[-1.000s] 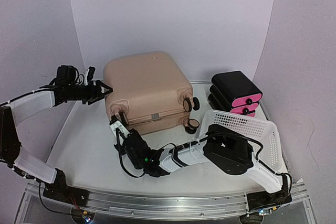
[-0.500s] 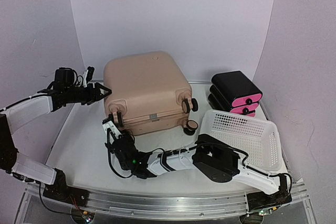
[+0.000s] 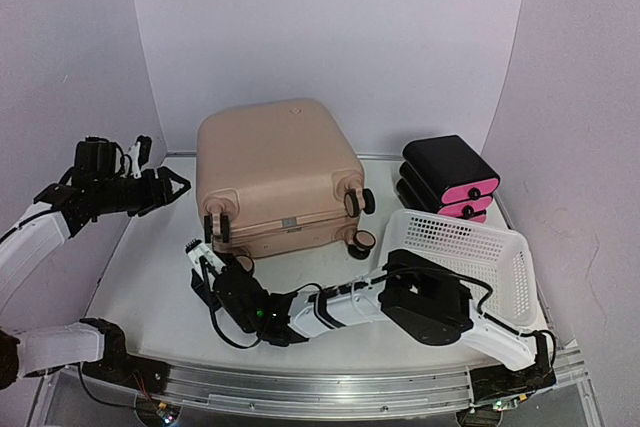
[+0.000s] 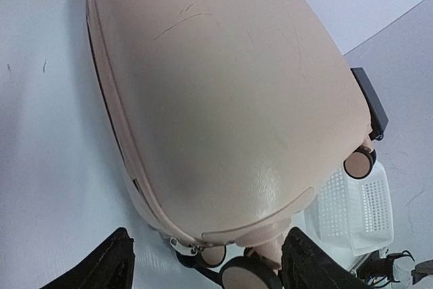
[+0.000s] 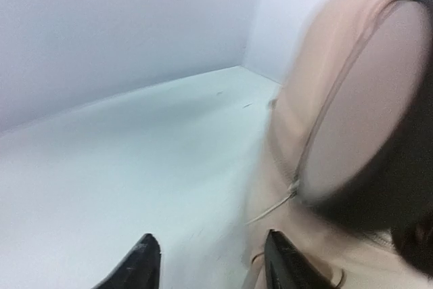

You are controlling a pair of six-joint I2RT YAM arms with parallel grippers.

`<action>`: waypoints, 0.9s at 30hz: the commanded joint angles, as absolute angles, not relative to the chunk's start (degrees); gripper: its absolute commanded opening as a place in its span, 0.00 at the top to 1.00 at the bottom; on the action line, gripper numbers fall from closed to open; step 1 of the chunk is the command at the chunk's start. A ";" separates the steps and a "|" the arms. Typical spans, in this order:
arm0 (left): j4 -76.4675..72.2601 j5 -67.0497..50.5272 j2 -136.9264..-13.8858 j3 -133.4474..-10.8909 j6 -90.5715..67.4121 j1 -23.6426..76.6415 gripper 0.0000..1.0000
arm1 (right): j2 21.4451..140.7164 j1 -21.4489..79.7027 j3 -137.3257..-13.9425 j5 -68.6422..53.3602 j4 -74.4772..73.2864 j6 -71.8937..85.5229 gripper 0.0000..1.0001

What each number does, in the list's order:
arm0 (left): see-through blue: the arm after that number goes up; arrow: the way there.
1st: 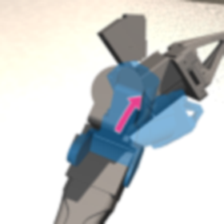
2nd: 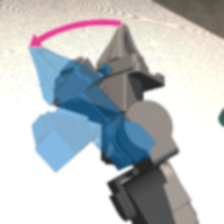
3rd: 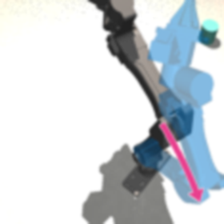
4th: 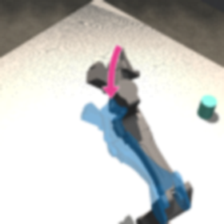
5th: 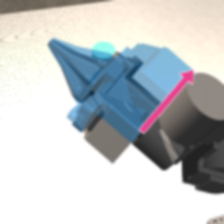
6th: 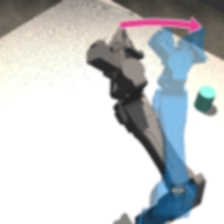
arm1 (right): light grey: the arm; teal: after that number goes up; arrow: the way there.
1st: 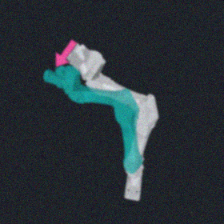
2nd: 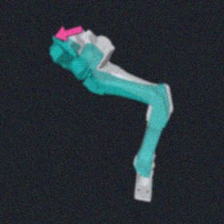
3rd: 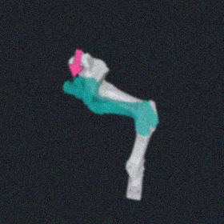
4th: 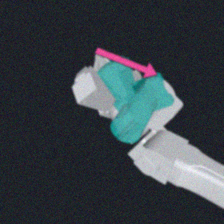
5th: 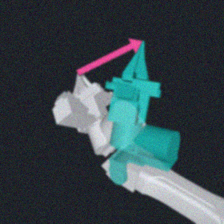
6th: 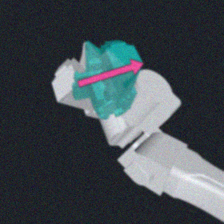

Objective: Open, take out, and arrange the luggage

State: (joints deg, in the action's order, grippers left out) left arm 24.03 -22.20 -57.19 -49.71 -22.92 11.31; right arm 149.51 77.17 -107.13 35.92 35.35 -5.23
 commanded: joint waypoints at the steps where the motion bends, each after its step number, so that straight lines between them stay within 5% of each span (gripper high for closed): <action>1: 29.23 -19.15 -50.74 -44.61 -27.18 11.33 0.24 | 134.57 78.62 -97.77 26.65 26.70 3.42 0.31; 7: 29.87 -24.26 -47.59 -36.88 -29.52 12.69 0.27 | 114.87 78.48 -80.74 24.52 11.96 8.94 0.02; 18: 4.79 -20.28 -44.59 -21.95 -22.75 21.19 0.39 | 97.96 72.42 -67.86 18.42 2.45 15.95 0.02; 27: -18.43 -23.94 -56.84 -18.03 -18.99 21.70 0.45 | 94.06 72.44 -66.31 18.64 4.21 13.76 0.02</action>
State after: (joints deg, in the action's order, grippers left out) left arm -1.78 -21.74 -52.69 -18.96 -21.26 21.12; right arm 98.78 72.10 -66.17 19.05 2.13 14.13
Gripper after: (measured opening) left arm 0.552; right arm 0.983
